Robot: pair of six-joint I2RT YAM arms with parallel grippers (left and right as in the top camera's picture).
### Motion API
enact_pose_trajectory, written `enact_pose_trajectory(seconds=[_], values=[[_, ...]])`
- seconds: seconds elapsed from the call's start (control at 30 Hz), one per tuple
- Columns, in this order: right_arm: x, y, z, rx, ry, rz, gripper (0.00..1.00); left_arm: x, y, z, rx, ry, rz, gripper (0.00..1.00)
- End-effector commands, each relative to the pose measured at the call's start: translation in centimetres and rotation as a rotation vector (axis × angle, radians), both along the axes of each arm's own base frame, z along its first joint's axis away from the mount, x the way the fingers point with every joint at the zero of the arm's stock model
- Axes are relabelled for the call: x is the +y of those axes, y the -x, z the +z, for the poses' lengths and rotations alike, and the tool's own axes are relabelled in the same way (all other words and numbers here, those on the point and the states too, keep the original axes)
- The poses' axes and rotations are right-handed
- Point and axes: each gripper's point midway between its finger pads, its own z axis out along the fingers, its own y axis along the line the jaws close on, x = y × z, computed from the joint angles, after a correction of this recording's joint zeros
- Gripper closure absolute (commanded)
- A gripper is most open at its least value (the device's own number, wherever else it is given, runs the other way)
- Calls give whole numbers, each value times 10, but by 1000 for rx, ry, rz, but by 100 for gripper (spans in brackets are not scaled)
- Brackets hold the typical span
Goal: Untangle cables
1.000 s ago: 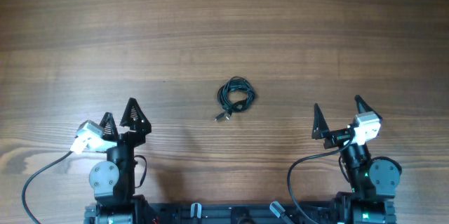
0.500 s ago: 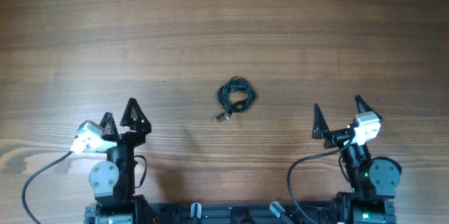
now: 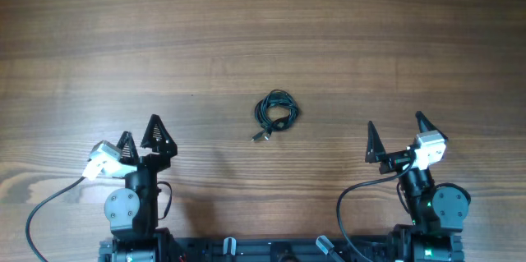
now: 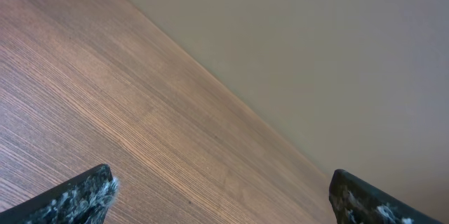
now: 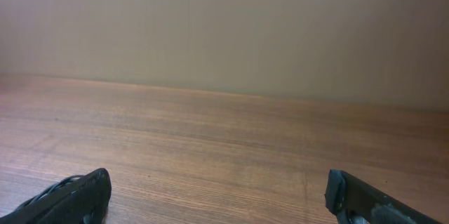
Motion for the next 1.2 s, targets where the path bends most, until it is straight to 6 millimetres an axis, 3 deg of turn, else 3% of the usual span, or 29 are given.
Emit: enact_pose_trajectory(seconds=[0.0,0.57,0.63,0.77,0.83,1.0,1.17], values=[[-1,0,4,-19,13,-8,0,1,0,-3,5,-1,9,0],[-1,0,4,-19,13,-8,0,6,0,-2,2,-4,36,0],[-1,0,3,-19,13,-8,0,-4,-1,0,-6,2,-19,0],[-1,0,3,-19,13,-8,0,-23,-1,13,-23,-64,-137,1],[-1,0,4,-19,13,-8,0,-24,2,22,-1,-88,-143,0],[-1,0,3,-19,13,-8,0,-26,10,48,115,-108,-162,0],[-1,0,4,-19,13,-8,0,-38,2,72,264,-180,-265,1]])
